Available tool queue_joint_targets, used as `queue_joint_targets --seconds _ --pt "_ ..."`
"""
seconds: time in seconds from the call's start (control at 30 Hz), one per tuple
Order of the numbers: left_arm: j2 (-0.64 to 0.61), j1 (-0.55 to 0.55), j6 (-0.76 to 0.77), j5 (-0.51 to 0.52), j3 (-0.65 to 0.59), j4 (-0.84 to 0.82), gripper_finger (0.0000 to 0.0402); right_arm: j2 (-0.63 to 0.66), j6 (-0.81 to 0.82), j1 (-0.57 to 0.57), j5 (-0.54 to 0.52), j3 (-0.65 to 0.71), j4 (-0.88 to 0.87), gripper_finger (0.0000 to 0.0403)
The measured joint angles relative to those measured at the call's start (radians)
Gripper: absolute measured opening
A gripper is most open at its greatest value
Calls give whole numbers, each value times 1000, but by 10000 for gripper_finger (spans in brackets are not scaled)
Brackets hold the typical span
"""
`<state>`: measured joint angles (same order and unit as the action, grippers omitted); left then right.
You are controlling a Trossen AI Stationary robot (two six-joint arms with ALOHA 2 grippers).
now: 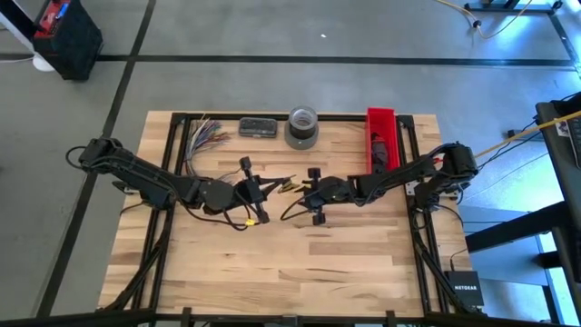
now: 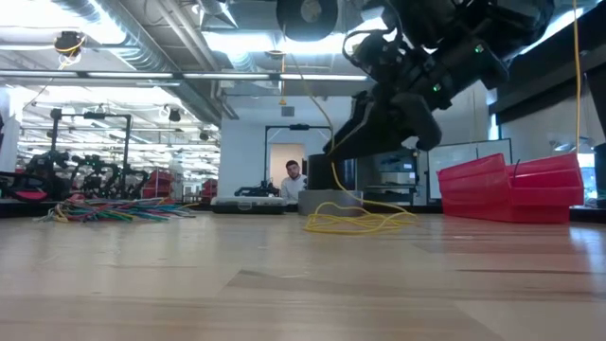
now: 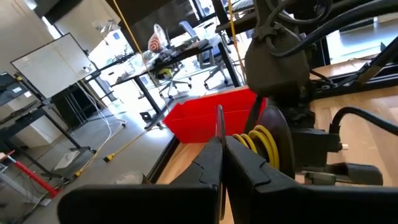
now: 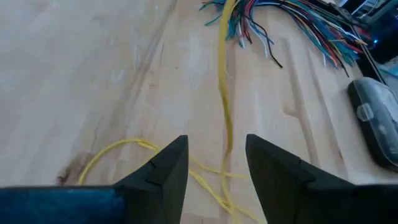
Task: Coil cords
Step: Coil the yellow wire into the black spool
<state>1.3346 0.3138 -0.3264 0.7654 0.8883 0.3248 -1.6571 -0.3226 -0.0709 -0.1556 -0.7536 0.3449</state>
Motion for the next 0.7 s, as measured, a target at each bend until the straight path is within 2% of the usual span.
queue_joint_targets --seconds 0.1,0.3,0.4,0.53,0.63,0.7 --pt "0 0 0 0 0 0 1 0 -8 0 -26 0 6 134" --pt "0 0 -5 0 0 0 1 1 -86 -1 -137 0 -56 14" --pt "0 3 -27 0 0 -12 1 41 -101 -8 -177 0 -74 16" --pt "-2 10 -25 0 0 -31 1 164 -90 -17 -275 -1 -141 6" --pt "-2 14 -24 1 0 -31 1 252 -14 -17 -257 -1 -207 9" --pt "-2 14 -23 1 0 -30 1 296 70 -13 -189 -1 -267 15"
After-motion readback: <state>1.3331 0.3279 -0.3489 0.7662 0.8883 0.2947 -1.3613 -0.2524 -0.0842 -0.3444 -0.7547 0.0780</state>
